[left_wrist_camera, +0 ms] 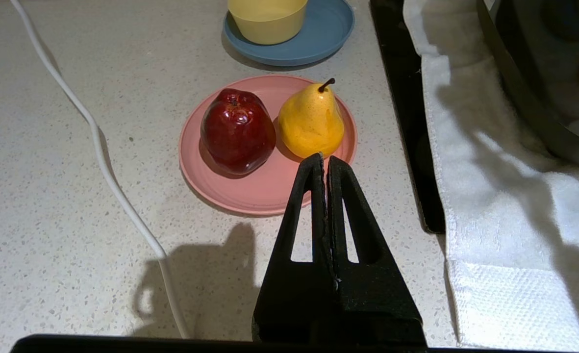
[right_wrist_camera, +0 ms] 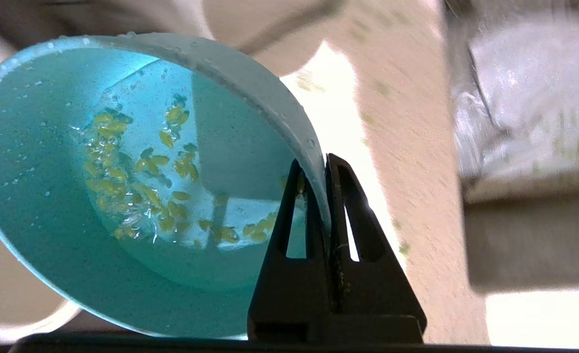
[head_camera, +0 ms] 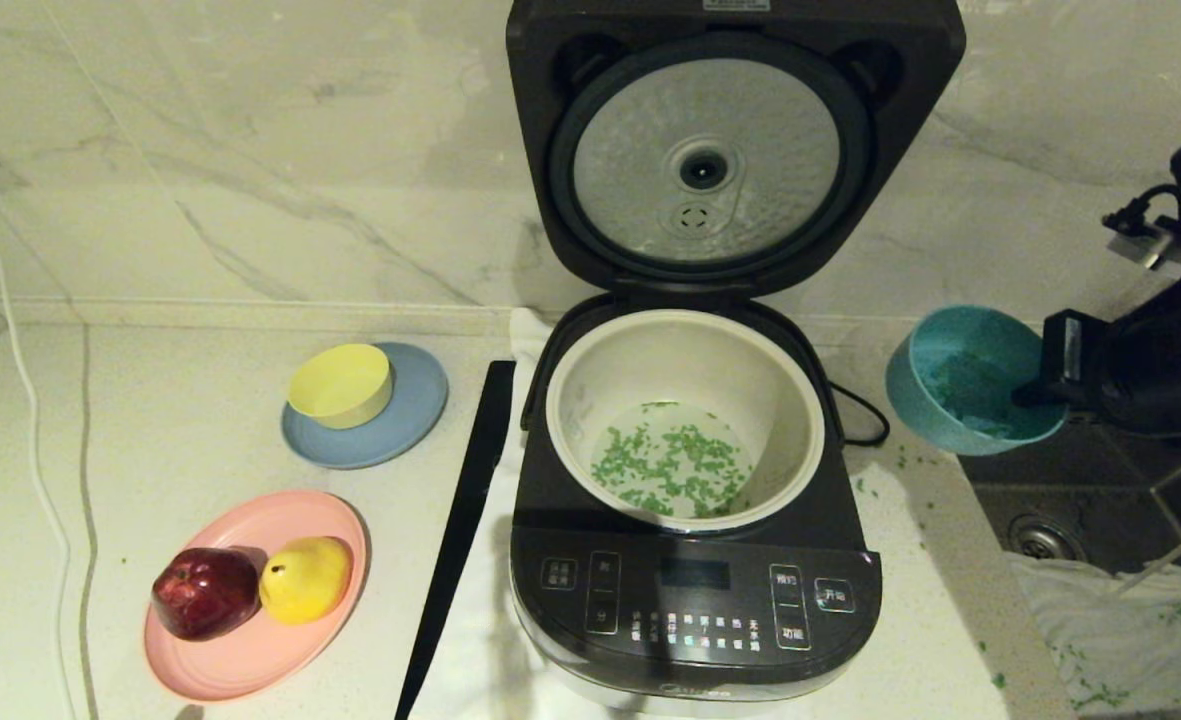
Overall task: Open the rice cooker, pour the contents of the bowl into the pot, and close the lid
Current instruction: Pour the water from the bowl into the rice cooker
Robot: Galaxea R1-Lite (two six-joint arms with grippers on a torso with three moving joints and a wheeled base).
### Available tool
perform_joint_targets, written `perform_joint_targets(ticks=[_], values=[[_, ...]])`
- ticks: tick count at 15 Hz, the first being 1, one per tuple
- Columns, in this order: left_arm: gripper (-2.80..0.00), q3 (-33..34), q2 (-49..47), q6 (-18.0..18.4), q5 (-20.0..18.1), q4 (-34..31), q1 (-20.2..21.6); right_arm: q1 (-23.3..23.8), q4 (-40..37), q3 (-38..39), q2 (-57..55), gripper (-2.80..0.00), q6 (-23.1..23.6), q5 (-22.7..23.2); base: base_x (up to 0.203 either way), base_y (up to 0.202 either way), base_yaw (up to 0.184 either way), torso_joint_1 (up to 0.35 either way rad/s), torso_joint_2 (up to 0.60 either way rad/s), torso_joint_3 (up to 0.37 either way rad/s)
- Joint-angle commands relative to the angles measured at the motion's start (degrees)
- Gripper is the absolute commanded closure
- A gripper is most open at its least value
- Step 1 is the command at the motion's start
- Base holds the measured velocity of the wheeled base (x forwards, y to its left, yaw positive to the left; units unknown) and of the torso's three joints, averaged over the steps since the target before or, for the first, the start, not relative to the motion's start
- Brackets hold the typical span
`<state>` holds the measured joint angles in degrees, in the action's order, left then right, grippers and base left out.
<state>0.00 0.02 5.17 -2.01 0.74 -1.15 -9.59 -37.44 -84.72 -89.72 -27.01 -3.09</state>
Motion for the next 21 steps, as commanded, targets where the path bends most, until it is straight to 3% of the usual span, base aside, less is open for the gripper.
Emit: perform_joint_targets(ticks=[1,4,9,13,21], values=[[0.00,0.4,0.1,0.1,0.0,0.0,0.0,-6.2,-2.9,-6.9,-1.6,0.00,-0.1,-1.6,0.000,0.000,0.000,0.000,0.00,0.000],[0.00,0.4,0.1,0.0,0.0,0.0,0.0,-13.0,-7.2,-14.5,-4.9,0.00,-0.2,-2.2,0.000,0.000,0.000,0.000,0.00,0.000],[0.00,0.4,0.1,0.0,0.0,0.0,0.0,-21.8,-6.7,-18.4,-9.4,0.00,-0.4,-5.9,0.000,0.000,0.000,0.000,0.00,0.000],[0.00,0.4,0.1,0.0,0.0,0.0,0.0,-23.7,-6.7,-25.6,-14.9,0.00,-0.5,-6.6,0.000,0.000,0.000,0.000,0.00,0.000],[0.00,0.4,0.1,0.0,0.0,0.0,0.0,-25.9,4.3,-25.6,-22.4,0.00,-2.1,-10.8,0.000,0.000,0.000,0.000,0.00,0.000]])
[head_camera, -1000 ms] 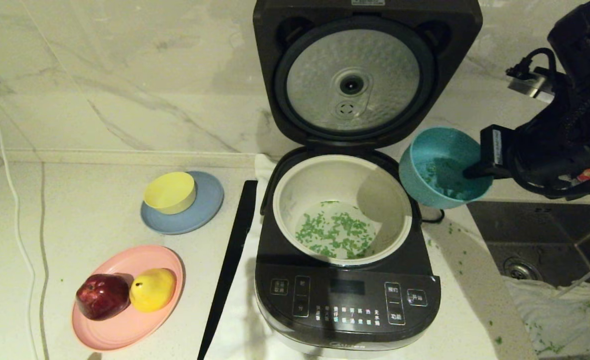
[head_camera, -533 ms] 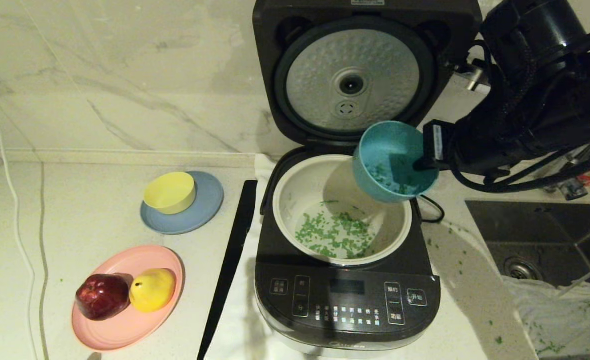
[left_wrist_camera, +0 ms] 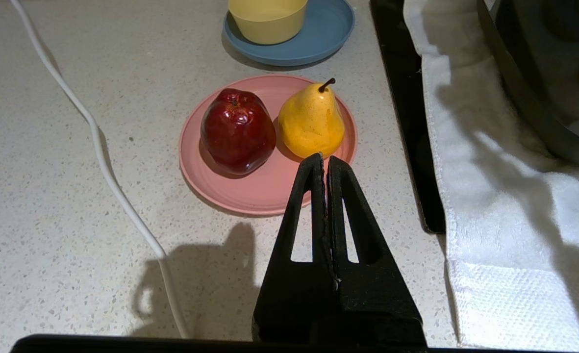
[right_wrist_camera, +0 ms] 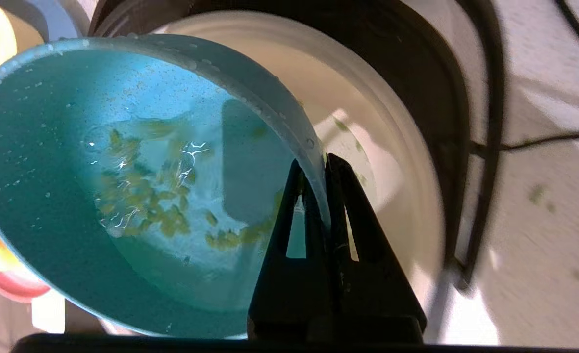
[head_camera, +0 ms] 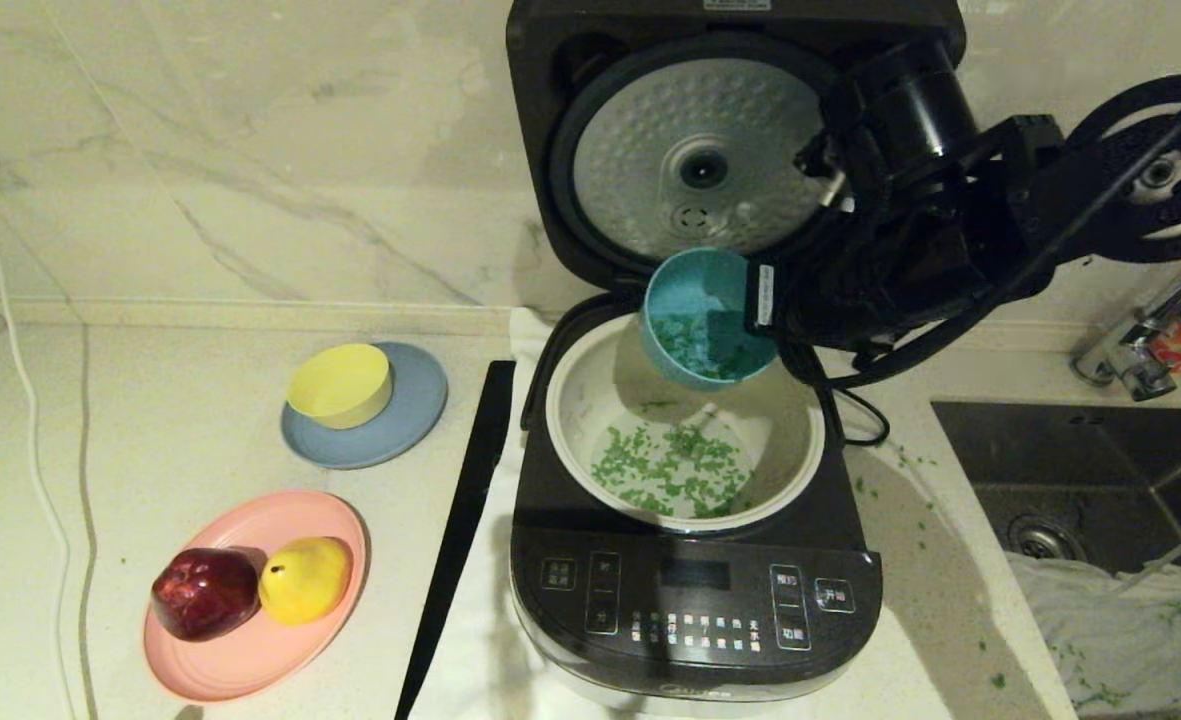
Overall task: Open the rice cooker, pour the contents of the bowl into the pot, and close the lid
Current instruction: Pour the water from the bowl into the rice cooker
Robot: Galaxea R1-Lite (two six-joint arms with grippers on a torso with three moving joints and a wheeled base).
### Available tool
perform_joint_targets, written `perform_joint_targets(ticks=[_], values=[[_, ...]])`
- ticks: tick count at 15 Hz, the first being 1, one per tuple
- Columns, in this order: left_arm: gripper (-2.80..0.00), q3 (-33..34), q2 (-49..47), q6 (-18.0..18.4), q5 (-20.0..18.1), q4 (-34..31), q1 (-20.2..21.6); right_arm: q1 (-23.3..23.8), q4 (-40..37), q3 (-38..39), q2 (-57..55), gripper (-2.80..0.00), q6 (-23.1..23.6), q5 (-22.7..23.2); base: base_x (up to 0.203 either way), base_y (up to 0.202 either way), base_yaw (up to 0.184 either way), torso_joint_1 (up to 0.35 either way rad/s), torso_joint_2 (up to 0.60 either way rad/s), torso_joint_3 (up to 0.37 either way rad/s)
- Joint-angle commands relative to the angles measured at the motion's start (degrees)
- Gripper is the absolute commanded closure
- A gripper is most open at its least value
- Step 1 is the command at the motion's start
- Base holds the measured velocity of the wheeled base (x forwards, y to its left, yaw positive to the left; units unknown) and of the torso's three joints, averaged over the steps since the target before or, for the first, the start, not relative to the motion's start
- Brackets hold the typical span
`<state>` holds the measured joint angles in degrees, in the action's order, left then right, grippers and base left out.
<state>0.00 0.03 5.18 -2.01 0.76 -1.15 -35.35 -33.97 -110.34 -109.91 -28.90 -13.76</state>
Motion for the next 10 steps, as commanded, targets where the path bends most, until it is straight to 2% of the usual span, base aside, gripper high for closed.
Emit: perform_joint_targets(ticks=[1,4,7,10], values=[[0.00,0.4,0.1,0.1,0.0,0.0,0.0,-0.3,2.2,0.0,-2.7,0.00,-0.3,-0.1,0.000,0.000,0.000,0.000,0.00,0.000],[0.00,0.4,0.1,0.0,0.0,0.0,0.0,-0.4,5.5,0.3,-2.9,0.00,-1.6,-0.9,0.000,0.000,0.000,0.000,0.00,0.000],[0.00,0.4,0.1,0.1,0.0,0.0,0.0,-1.3,9.9,4.8,-1.9,0.00,-1.5,-4.8,0.000,0.000,0.000,0.000,0.00,0.000],[0.00,0.4,0.1,0.1,0.0,0.0,0.0,-3.5,23.7,14.8,-0.2,0.00,0.6,-9.0,0.000,0.000,0.000,0.000,0.00,0.000]])
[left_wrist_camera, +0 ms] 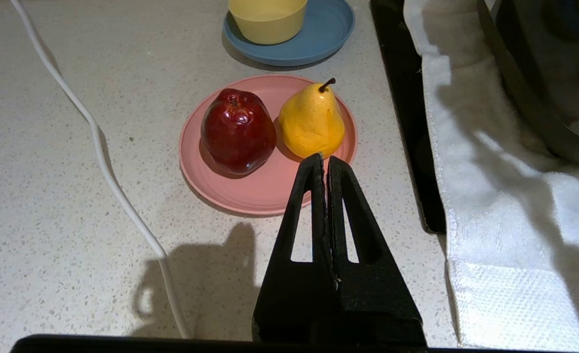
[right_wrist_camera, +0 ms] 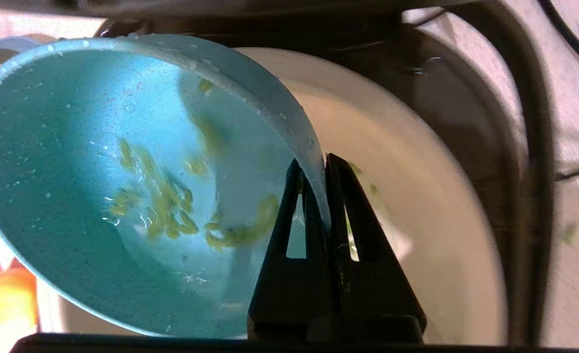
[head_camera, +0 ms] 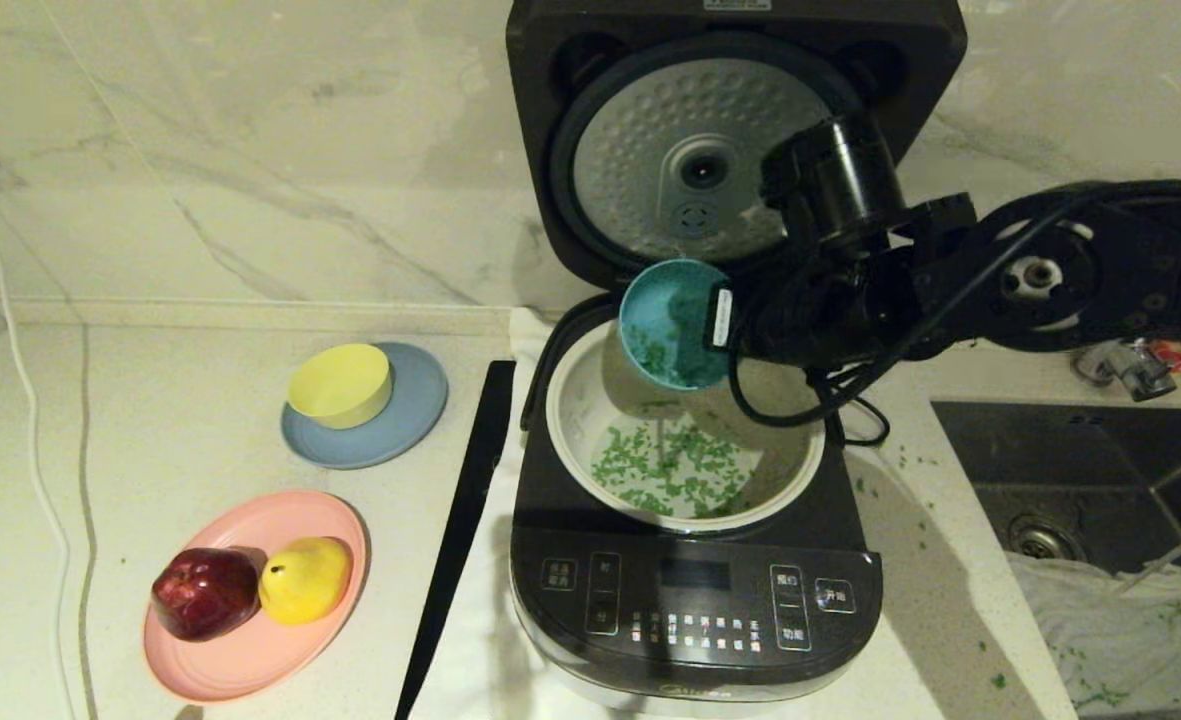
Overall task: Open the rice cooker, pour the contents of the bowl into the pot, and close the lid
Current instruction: Pour the water from the bowl into the rice cooker
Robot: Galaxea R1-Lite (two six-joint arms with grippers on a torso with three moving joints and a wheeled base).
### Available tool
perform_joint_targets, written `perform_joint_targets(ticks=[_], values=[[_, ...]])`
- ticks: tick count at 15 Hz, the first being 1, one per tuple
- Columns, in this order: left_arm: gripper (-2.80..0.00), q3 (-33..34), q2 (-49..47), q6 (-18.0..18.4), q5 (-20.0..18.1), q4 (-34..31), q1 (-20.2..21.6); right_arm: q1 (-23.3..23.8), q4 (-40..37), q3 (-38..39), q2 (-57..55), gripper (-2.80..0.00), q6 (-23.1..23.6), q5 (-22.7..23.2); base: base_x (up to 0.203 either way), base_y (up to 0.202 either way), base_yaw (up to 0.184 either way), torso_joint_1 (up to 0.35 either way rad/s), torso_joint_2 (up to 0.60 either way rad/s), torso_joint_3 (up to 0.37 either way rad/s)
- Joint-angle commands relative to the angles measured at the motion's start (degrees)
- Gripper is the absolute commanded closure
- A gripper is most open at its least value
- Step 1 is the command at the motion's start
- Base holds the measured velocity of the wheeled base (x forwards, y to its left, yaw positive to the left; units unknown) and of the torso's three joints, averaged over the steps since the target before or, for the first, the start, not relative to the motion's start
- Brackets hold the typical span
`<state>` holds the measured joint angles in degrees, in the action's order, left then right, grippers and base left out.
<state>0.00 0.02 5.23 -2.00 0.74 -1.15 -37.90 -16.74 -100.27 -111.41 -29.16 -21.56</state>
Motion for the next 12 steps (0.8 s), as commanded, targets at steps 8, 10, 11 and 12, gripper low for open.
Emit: perform_joint_targets(ticks=[8,10,11,12], values=[[0.00,0.4,0.1,0.0,0.0,0.0,0.0,-3.8,44.9,26.0,3.9,0.00,15.7,-13.0,0.000,0.000,0.000,0.000,0.00,0.000],[0.00,0.4,0.1,0.0,0.0,0.0,0.0,-4.6,56.5,30.7,3.6,0.00,21.4,-15.2,0.000,0.000,0.000,0.000,0.00,0.000],[0.00,0.4,0.1,0.0,0.0,0.0,0.0,-5.2,62.4,32.8,3.0,0.00,24.4,-15.9,0.000,0.000,0.000,0.000,0.00,0.000],[0.00,0.4,0.1,0.0,0.0,0.0,0.0,-5.7,69.0,34.9,2.1,0.00,27.6,-16.2,0.000,0.000,0.000,0.000,0.00,0.000]])
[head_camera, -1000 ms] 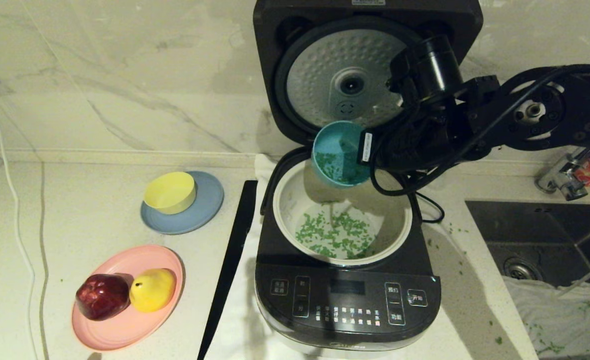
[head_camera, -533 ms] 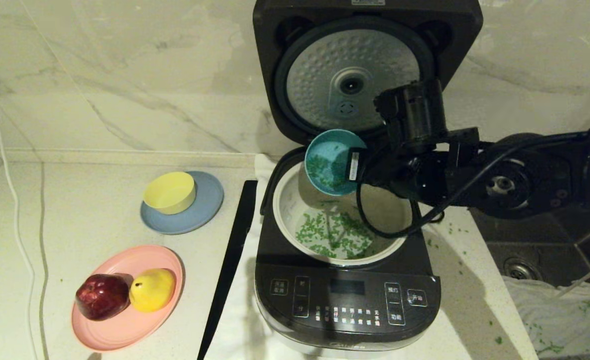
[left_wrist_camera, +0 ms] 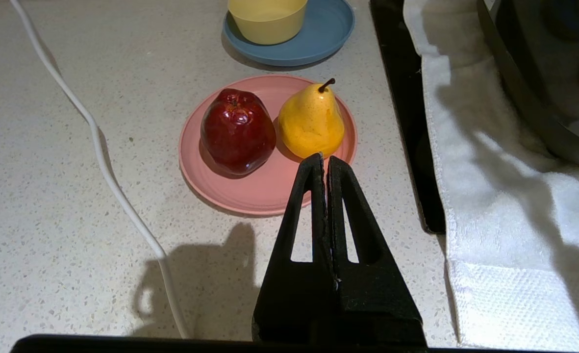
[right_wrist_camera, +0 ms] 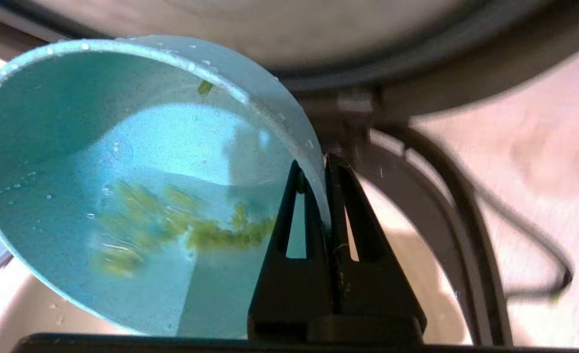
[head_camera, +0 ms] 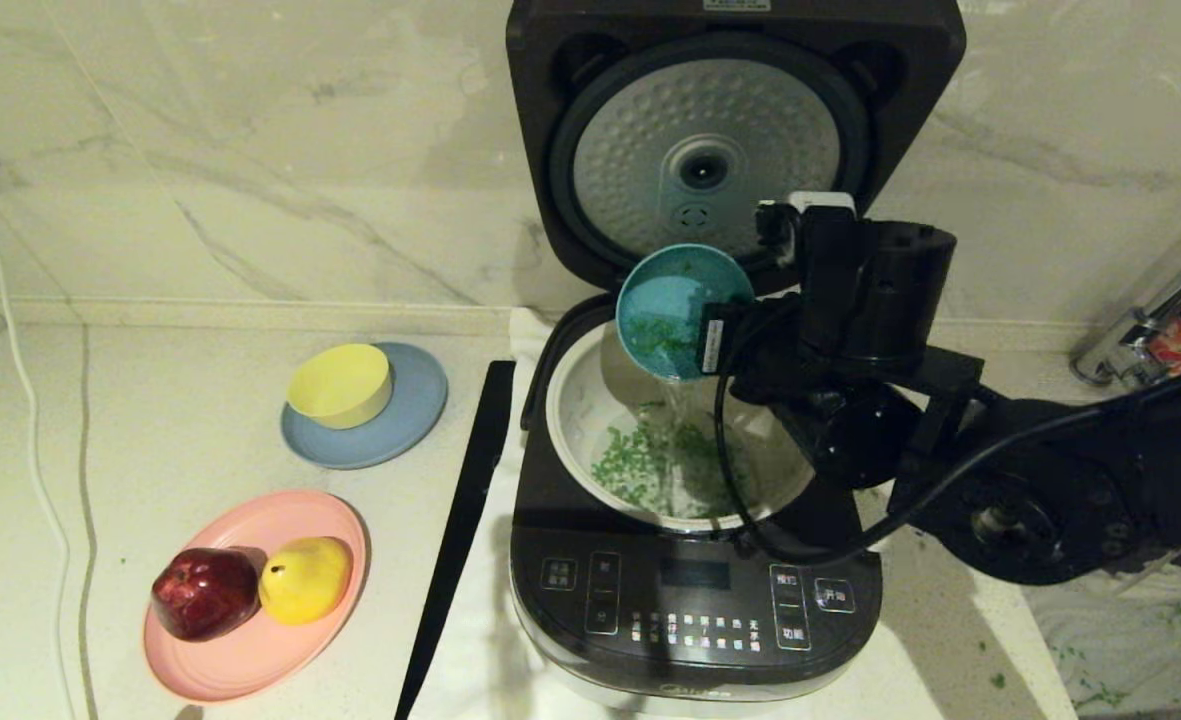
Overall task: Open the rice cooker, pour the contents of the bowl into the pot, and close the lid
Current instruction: Pour the water from the bowl into the rice cooker
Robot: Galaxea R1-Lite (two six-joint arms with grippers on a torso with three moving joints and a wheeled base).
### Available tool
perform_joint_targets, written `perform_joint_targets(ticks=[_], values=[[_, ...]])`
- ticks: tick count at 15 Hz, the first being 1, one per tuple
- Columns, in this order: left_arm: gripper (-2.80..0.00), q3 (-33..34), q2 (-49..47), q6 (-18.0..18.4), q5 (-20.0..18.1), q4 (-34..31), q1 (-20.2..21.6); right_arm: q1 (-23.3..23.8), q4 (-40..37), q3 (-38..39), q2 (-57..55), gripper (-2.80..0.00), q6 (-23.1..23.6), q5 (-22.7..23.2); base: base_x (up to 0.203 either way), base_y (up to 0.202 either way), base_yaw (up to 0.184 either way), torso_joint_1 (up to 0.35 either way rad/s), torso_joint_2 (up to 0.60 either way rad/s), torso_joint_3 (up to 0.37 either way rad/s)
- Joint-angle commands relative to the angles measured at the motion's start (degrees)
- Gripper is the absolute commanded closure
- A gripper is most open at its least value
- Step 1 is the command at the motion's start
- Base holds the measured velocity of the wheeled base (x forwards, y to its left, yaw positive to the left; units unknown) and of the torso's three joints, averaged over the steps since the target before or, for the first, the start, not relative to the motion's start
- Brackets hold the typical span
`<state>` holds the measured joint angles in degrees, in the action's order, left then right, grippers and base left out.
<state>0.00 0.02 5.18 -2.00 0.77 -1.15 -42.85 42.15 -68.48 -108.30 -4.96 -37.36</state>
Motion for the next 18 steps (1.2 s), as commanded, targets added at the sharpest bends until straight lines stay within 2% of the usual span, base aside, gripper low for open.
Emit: perform_joint_targets(ticks=[1,4,10,11,18], values=[[0.00,0.4,0.1,0.1,0.0,0.0,0.0,-1.0,16.4,4.8,-2.6,0.00,6.7,-0.6,0.000,0.000,0.000,0.000,0.00,0.000],[0.00,0.4,0.1,0.1,0.0,0.0,0.0,-1.4,30.4,8.7,-5.9,0.00,13.3,-1.6,0.000,0.000,0.000,0.000,0.00,0.000],[0.00,0.4,0.1,0.0,0.0,0.0,0.0,-2.7,45.4,12.5,-8.6,0.00,21.9,-1.6,0.000,0.000,0.000,0.000,0.00,0.000],[0.00,0.4,0.1,0.0,0.0,0.0,0.0,-2.9,45.5,13.0,-9.5,0.00,22.9,-1.5,0.000,0.000,0.000,0.000,0.00,0.000],[0.00,0.4,0.1,0.0,0.0,0.0,0.0,-2.9,45.5,13.9,-9.7,0.00,22.7,-1.3,0.000,0.000,0.000,0.000,0.00,0.000]])
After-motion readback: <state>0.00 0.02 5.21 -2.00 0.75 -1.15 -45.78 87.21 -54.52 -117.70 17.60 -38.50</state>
